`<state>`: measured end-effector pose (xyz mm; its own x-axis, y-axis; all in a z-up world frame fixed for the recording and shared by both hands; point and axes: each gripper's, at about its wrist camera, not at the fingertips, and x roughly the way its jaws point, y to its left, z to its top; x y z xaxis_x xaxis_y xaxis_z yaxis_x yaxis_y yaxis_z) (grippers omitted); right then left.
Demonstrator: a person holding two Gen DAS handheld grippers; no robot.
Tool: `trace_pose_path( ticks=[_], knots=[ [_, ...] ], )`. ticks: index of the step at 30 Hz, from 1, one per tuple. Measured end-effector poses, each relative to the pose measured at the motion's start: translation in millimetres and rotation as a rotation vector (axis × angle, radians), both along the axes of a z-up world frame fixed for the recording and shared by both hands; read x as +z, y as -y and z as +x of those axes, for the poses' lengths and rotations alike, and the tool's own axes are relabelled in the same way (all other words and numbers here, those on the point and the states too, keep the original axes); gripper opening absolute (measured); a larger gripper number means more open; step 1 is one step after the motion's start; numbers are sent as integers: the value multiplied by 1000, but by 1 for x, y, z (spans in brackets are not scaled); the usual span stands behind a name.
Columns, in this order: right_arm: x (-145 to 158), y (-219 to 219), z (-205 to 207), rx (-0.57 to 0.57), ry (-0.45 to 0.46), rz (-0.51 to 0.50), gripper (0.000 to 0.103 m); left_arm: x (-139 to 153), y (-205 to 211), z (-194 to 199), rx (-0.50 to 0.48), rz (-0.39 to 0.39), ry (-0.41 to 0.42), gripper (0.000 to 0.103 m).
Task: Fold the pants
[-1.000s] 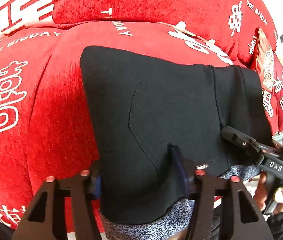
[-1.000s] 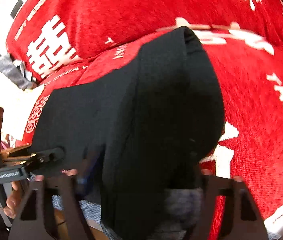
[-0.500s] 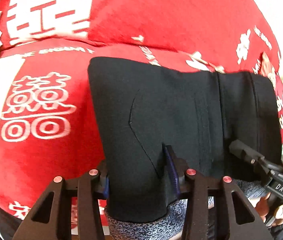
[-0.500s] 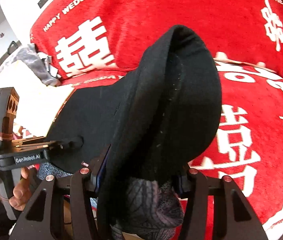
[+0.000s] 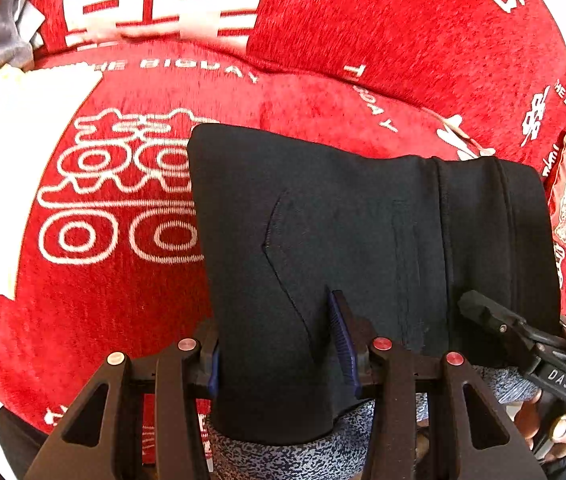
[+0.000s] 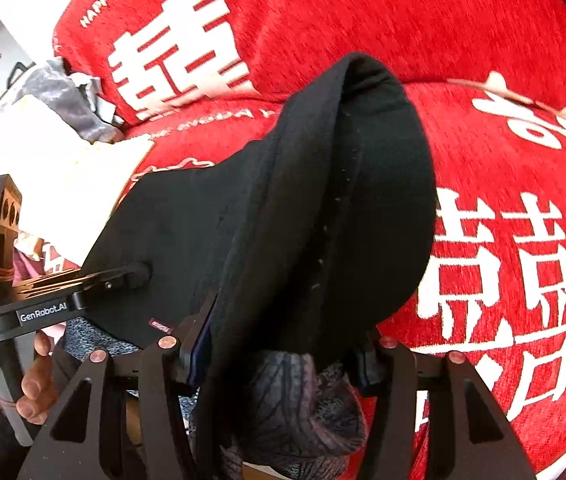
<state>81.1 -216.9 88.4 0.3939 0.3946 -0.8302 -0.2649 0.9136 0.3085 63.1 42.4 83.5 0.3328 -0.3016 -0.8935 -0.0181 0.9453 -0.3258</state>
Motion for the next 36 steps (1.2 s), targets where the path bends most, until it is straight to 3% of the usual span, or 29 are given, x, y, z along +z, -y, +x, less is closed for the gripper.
trace_pose_path(
  ticks=[4,6,8,10,12,14,18,22,25,28,31,36],
  knots=[
    [-10,3,3,-6,-21,-26,66,-16,-3,1,6,-19,-35,50],
    [-15,5,4,-14,-30,-32,77,-21,-7,-1,18,-24,-43,57],
    [-19,9,5,-34,-43,-31,83,-22,-10,-4,18,-33,-45,58],
    [-23,14,9,-65,-74,-25,85,-19,-14,-6,23,-19,-50,71],
    [-19,21,7,-96,-93,-6,86,-11,-20,-10,39,7,-40,71],
    [-9,25,0,-116,-59,-39,86,0,-26,-16,50,20,-24,71],
    [27,19,-27,-138,98,-189,86,23,-23,-29,35,37,29,71],
    [40,-15,-70,7,230,-248,87,32,2,-48,-43,57,96,71],
    [21,-36,-83,122,212,-256,87,23,21,-53,-105,58,99,71],
    [-7,-37,-80,107,158,-297,87,5,31,-54,-130,133,81,71],
    [-25,-27,-73,59,104,-298,87,-4,31,-55,-141,119,64,71],
    [-8,-20,-71,63,115,-282,88,14,26,-46,-140,101,90,71]
  ],
)
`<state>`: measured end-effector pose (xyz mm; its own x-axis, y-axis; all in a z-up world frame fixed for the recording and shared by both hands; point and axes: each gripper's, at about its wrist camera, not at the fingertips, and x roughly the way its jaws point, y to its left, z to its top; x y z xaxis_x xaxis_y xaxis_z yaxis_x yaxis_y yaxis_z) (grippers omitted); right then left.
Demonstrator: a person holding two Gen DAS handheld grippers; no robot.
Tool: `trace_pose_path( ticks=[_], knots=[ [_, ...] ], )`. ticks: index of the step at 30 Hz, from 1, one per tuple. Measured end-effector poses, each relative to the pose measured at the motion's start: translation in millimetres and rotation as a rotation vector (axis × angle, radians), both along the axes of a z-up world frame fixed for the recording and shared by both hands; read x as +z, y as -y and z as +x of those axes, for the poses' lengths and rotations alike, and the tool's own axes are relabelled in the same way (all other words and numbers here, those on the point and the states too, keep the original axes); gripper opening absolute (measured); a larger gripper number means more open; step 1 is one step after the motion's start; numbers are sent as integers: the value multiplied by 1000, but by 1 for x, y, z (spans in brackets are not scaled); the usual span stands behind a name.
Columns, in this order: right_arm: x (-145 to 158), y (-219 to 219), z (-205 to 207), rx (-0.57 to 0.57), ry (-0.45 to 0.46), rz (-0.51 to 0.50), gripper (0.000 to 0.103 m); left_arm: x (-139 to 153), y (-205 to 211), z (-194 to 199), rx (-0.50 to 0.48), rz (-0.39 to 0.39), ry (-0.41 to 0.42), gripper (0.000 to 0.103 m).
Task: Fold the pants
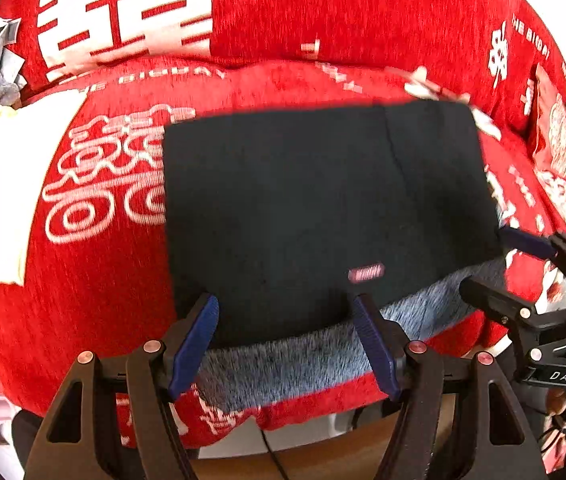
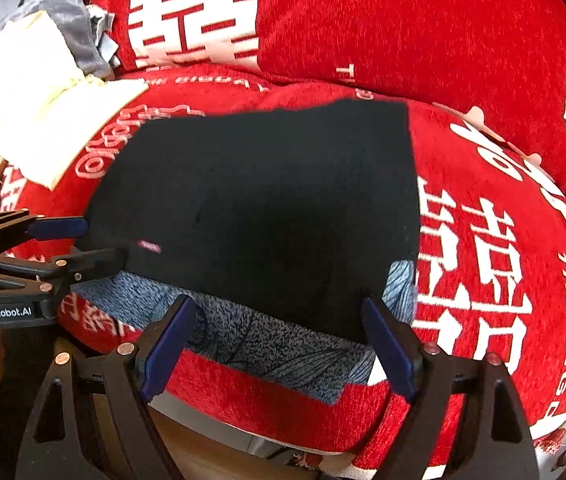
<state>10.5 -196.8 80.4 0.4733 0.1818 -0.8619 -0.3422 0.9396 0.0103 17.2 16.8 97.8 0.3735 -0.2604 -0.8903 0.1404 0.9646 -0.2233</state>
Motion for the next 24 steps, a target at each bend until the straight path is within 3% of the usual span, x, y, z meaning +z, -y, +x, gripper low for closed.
trace_pose_path(
  ticks=[5,6,7,11,15,18,24],
  knots=[
    [23,-11,30,10,66,-32,88,12,-11,43,59,-5,16,73],
    [25,-17,37,20,75,-48,88,10,-12,53,71,4,9,87],
    [26,-22,48,38,85,-66,88,8,-13,62,92,16,4,93],
    [16,-37,86,49,50,-95,88,-8,-18,99,149,15,-53,93],
    [-1,-37,115,43,-7,-105,103,-28,-17,118,155,34,-115,93],
    [-14,-38,127,32,-26,-112,103,-40,-11,121,135,72,-127,96],
    [-28,-29,145,-3,-74,-71,103,-48,-14,131,146,27,-162,99]
  ],
)
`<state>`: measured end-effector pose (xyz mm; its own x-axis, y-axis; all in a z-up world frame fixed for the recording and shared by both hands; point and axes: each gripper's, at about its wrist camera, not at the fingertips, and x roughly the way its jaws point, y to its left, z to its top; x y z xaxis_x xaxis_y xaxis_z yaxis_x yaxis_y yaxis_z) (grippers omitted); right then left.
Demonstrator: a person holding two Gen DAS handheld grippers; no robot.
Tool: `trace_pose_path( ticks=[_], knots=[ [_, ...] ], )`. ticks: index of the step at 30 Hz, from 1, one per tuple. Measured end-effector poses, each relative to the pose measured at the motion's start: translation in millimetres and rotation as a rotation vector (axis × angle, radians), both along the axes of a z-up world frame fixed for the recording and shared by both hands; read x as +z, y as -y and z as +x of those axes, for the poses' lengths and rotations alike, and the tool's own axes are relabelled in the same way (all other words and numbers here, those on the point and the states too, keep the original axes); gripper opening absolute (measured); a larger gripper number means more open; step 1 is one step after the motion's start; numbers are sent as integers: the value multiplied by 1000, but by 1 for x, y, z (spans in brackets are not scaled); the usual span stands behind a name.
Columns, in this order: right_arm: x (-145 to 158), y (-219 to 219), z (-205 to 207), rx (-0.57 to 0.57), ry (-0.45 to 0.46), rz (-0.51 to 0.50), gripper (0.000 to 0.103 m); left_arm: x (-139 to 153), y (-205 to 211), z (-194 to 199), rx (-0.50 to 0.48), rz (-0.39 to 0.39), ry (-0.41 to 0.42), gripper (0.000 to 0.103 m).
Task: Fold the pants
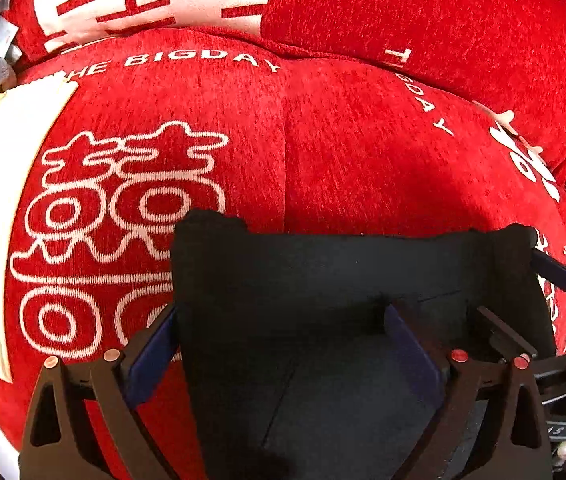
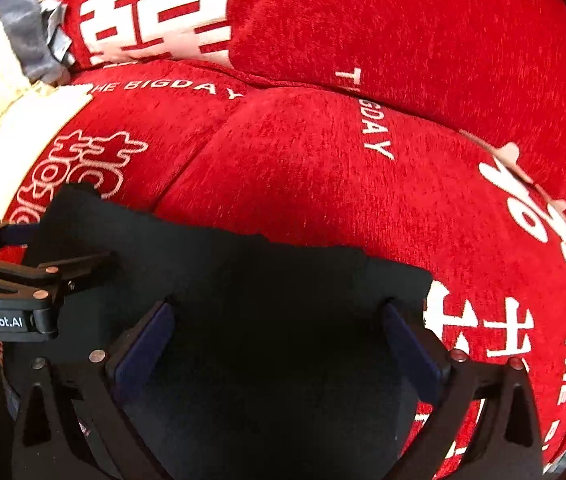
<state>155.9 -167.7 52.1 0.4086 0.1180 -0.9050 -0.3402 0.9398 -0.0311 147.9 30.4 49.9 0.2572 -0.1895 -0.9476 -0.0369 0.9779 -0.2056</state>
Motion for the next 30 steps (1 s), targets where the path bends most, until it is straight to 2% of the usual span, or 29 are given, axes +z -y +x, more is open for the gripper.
trace_pose_path(
  ticks=[4,7,12,14,19,30],
  knots=[
    [5,1,3,-3,-15,-25,103,10,0,2,0,16,9,99],
    [21,1,-2,-30,22,-9,103,28,-5,-1,22,38,74,99],
    [33,-10,2,-66,44,-6,103,38,-3,5,27,92,96,99],
    [29,-15,5,-65,30,-16,103,34,-3,8,38,108,86,99],
    [11,-20,3,-65,13,-51,103,3,-3,7,64,83,-19,99],
    [14,-8,-58,-14,41,-72,103,11,0,-26,36,107,8,99]
  ],
)
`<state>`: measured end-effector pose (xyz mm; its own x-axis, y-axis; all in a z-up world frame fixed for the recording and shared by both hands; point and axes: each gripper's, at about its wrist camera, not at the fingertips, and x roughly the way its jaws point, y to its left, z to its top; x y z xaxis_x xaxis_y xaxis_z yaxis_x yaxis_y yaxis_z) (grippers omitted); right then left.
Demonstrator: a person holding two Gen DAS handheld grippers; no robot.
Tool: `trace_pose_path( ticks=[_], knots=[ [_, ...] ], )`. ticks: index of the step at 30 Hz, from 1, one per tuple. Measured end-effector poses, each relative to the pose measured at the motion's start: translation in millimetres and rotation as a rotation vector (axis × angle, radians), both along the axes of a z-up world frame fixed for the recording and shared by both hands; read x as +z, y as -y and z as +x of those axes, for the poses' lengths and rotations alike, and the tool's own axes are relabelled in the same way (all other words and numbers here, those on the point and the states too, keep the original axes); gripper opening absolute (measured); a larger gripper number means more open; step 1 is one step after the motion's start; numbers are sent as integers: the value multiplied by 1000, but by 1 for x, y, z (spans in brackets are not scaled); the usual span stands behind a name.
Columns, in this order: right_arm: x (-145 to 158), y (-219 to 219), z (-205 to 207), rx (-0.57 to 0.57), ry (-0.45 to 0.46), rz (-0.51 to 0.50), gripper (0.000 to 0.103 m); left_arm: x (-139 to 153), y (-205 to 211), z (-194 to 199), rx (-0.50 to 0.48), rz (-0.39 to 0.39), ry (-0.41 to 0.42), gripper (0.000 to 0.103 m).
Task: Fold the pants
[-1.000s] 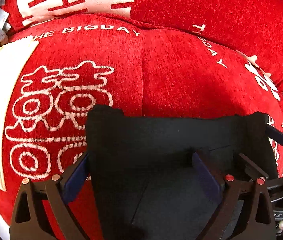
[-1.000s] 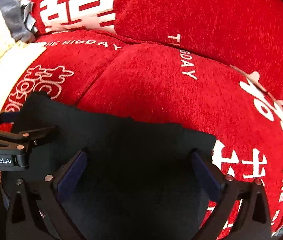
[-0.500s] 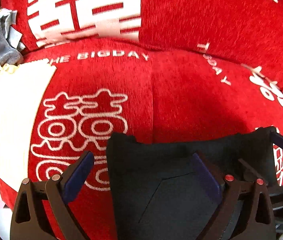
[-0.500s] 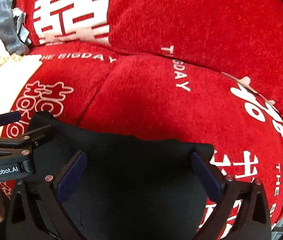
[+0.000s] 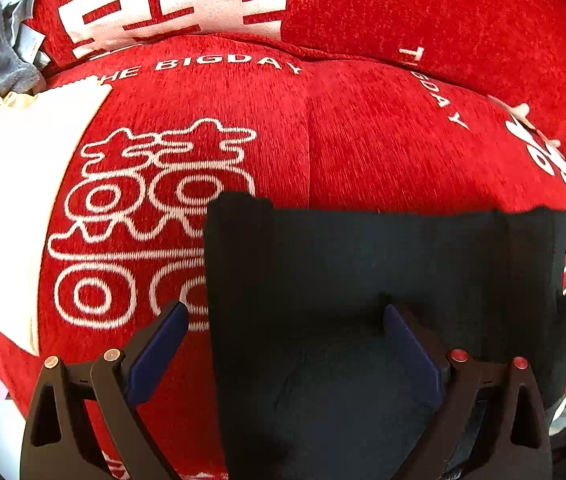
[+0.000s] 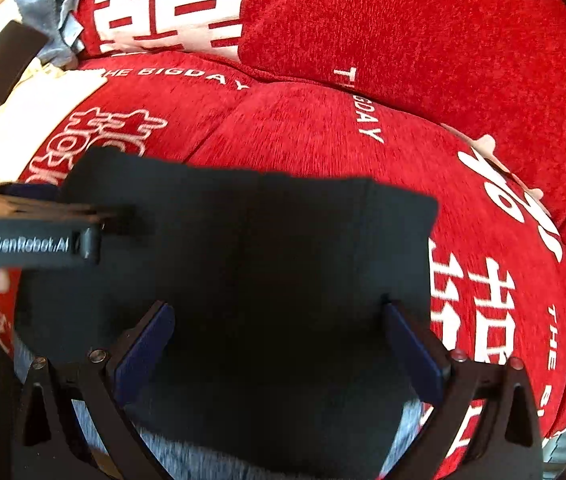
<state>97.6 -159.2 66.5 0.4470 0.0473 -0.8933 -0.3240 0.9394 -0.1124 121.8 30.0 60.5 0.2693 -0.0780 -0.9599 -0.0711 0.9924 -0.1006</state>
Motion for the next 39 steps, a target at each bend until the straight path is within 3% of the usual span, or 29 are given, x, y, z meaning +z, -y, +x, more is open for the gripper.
trace_pose_path(
  ticks=[6,11,17,21,26,31,35,39],
  knots=[
    [1,11,-32,-13,15,11,103,2,2,-23,-10,-6,0,99],
    [-3,10,-55,-16,36,-49,103,4,6,-49,-18,-9,-2,99],
    [8,24,-67,-45,7,-6,103,20,12,-84,-27,-3,30,99],
    [15,38,-52,-91,45,-57,103,15,12,-93,-28,2,16,99],
    [24,41,-5,-132,35,47,103,8,12,-94,-20,-8,4,99],
    [-4,6,36,-112,-38,35,103,5,13,-94,-23,-7,-1,99],
    [-18,2,44,-143,-9,16,103,3,11,-94,-17,-14,-1,100],
    [-19,5,44,-127,-40,5,103,2,10,-94,-14,-5,-1,102]
  ],
)
